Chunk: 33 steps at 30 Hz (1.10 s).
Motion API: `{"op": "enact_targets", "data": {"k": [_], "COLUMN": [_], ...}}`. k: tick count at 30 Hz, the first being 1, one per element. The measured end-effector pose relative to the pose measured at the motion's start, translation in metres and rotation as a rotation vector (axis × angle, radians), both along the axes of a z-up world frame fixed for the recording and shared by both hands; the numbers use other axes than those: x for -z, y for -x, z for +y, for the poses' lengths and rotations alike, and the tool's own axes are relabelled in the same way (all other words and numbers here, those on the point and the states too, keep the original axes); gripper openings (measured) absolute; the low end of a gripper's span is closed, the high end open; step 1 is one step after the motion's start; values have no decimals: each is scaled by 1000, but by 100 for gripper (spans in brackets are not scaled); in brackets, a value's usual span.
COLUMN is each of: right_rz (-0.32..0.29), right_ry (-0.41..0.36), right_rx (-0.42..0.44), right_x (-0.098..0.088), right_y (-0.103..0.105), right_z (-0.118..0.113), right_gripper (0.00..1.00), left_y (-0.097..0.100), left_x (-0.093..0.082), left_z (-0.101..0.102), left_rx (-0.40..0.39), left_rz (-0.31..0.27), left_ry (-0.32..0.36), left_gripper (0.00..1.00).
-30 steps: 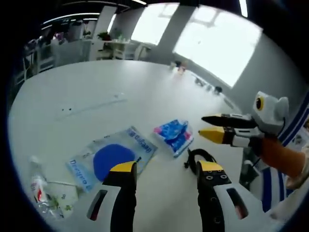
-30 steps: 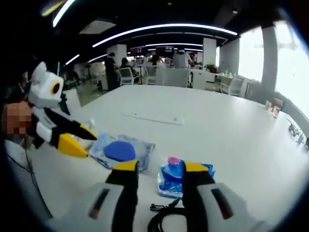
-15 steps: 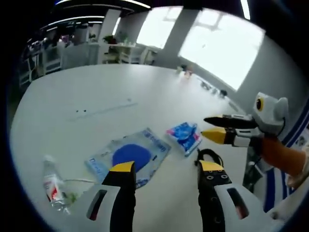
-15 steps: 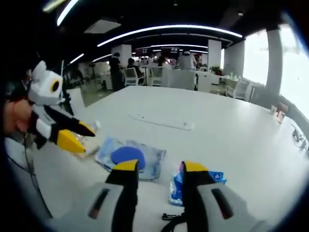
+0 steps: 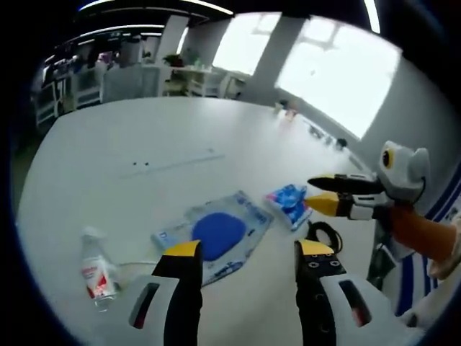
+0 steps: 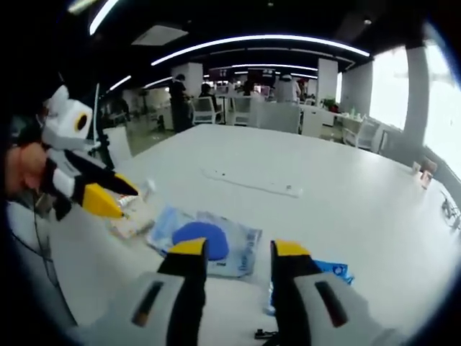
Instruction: Arrange the tabletop items into an orderly group along one side of the table until the central work area is clear of visible clutter.
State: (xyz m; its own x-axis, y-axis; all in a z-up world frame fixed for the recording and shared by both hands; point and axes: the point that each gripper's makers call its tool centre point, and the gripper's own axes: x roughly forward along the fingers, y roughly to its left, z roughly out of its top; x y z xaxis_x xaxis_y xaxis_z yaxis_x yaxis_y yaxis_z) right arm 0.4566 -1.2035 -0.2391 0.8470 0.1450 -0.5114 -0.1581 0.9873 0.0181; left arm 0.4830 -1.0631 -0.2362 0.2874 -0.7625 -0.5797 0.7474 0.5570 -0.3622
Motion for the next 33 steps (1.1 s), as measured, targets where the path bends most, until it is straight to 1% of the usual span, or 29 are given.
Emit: {"op": "enact_targets", "data": {"k": [8, 14, 19, 23, 25, 26, 28, 33], "right_rz": [12, 49, 70, 93, 90, 103, 103, 134], "right_ry": [7, 17, 28, 39, 35, 42, 43, 43], "right_rx": [-13, -25, -22, -18, -16, -16, -17, -13], "right_x": [5, 18, 27, 33, 35, 38, 39, 51], "right_y": [-13, -20, -25, -30, -32, -32, -33, -36], "right_z": [7, 12, 10, 6, 6, 5, 4, 2], "right_gripper": [32, 33, 32, 31, 31, 30, 30, 29], "left_y": [-10, -17, -23, -28, -30, -30, -31, -33], "left_x": [1, 3, 3, 6, 8, 9, 11, 12], "left_z": [12, 19, 24, 25, 25, 25, 24, 22], "left_rx": [-16, -30, -39, -44, -44, -43, -42, -40], "left_rz": [3, 1, 0, 1, 3, 3, 7, 10], "left_ry": [-2, -4, -1, 0, -6, -8, -7, -1], "left_gripper": [48, 47, 47, 47, 47, 47, 47, 46]}}
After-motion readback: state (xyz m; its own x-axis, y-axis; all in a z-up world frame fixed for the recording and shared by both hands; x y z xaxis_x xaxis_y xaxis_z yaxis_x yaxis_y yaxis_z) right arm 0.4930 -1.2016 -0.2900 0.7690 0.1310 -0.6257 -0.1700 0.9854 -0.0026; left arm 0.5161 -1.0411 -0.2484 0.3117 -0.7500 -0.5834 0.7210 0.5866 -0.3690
